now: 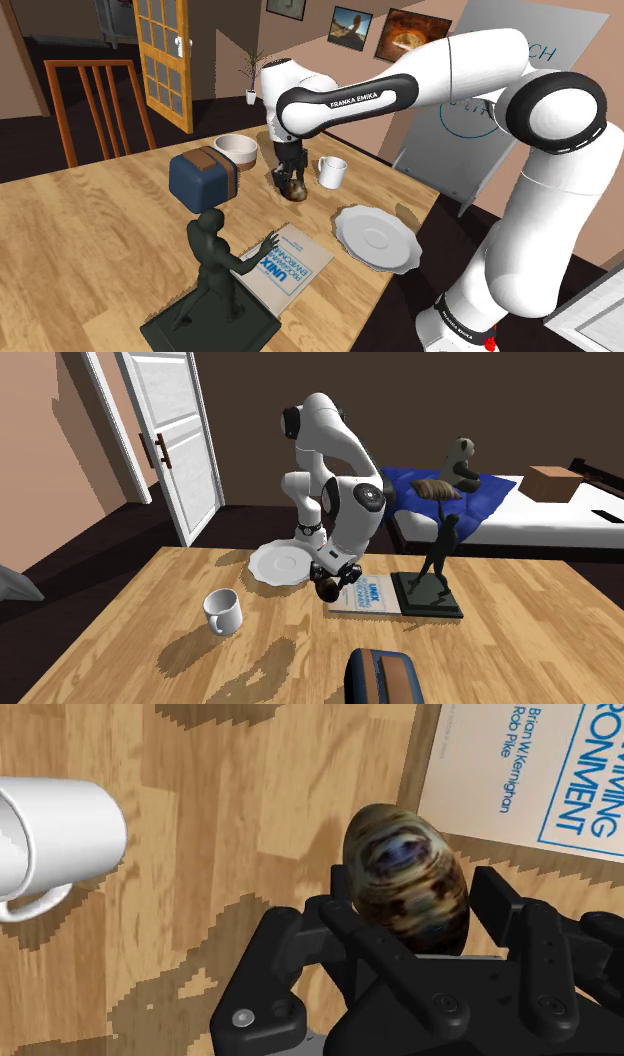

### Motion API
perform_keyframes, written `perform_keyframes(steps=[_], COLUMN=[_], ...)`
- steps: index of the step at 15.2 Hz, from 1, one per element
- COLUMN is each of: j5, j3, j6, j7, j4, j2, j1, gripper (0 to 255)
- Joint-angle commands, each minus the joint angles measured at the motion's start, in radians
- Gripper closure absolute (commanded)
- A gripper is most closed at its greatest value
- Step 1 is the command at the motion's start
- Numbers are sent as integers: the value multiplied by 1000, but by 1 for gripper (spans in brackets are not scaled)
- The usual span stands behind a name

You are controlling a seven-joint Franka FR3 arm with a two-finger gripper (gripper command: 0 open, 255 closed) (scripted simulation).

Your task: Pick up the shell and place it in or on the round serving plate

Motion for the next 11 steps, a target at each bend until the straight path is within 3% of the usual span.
perform_keyframes(steps=[1, 11], j5=[11, 31], j3=[-6, -72], j6=[37, 119], j7=[-22, -152], j4=[-119, -533], j2=[-88, -448], j1=[-19, -78], gripper=[255, 255])
